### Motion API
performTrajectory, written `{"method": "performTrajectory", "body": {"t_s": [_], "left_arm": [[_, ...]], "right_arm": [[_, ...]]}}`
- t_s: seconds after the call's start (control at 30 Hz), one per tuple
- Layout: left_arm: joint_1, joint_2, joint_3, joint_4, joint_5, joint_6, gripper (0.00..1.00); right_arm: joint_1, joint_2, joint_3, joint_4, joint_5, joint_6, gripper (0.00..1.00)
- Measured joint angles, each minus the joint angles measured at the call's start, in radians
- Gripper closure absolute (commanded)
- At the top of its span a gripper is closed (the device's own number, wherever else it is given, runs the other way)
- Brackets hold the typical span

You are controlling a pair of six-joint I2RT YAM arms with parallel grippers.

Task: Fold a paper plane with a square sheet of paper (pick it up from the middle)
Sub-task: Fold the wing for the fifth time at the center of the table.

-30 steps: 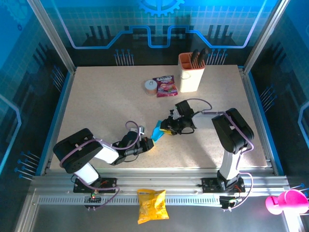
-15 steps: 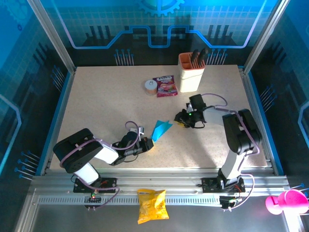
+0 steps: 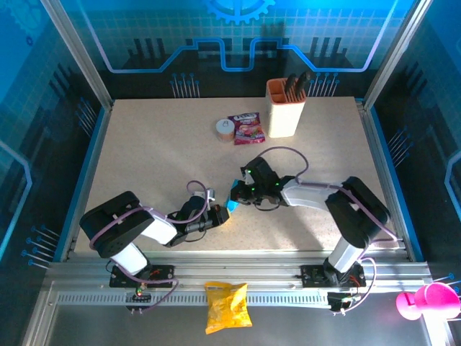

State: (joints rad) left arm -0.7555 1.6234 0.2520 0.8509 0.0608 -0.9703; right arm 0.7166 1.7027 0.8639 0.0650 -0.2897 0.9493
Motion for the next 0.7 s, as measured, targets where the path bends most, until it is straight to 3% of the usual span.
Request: {"method": "performTrajectory", "body": {"t_s": [0.3,0.7], "left_arm": [[0.000,0.001,0.002,-0.003,0.001,0.000,1.00],[0.000,0.037,0.003,0.053,0.008,0.000,1.00]], "right_arm": [[-0.005,0.135,-0.014,0.124,0.020,0.050,1.00],[-0.176,0.148,-0.019,0.124,-0.057,0.026,1.00]]}}
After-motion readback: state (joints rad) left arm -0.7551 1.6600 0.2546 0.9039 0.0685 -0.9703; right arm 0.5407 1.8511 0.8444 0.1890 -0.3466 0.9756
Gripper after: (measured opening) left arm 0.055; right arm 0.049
